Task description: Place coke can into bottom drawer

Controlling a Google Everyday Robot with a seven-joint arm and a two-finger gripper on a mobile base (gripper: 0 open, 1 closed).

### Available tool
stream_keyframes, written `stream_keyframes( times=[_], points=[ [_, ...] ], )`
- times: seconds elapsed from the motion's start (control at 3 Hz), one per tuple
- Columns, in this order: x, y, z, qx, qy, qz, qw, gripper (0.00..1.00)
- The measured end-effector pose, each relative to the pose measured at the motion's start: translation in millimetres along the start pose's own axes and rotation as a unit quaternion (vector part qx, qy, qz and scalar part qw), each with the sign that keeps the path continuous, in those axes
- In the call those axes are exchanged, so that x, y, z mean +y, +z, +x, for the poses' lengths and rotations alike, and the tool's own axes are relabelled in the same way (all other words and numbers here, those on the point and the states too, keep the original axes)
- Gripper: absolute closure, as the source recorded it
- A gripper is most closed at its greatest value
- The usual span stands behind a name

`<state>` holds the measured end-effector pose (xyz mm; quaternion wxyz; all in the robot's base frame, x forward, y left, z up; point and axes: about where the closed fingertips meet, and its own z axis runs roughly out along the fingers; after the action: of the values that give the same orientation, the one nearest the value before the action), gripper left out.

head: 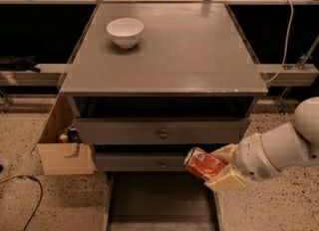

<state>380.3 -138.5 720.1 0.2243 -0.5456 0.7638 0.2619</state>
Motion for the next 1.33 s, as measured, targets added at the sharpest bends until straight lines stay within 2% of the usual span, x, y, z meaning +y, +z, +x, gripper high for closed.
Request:
stream_keyframes(
  times=[0.33,0.67,1.0,1.33],
  points=[
    [-3,21,8,0.023,0.008,-0.001,0.9997,1.0],
    [-69,45,24,0.05,0.037,0.042,0.9972,1.0],
    [-185,65,47,0.075,0.076,0.124,0.9865,1.0],
    [-184,65,47,0.075,0.076,0.124,0.9865,1.0]
  ],
)
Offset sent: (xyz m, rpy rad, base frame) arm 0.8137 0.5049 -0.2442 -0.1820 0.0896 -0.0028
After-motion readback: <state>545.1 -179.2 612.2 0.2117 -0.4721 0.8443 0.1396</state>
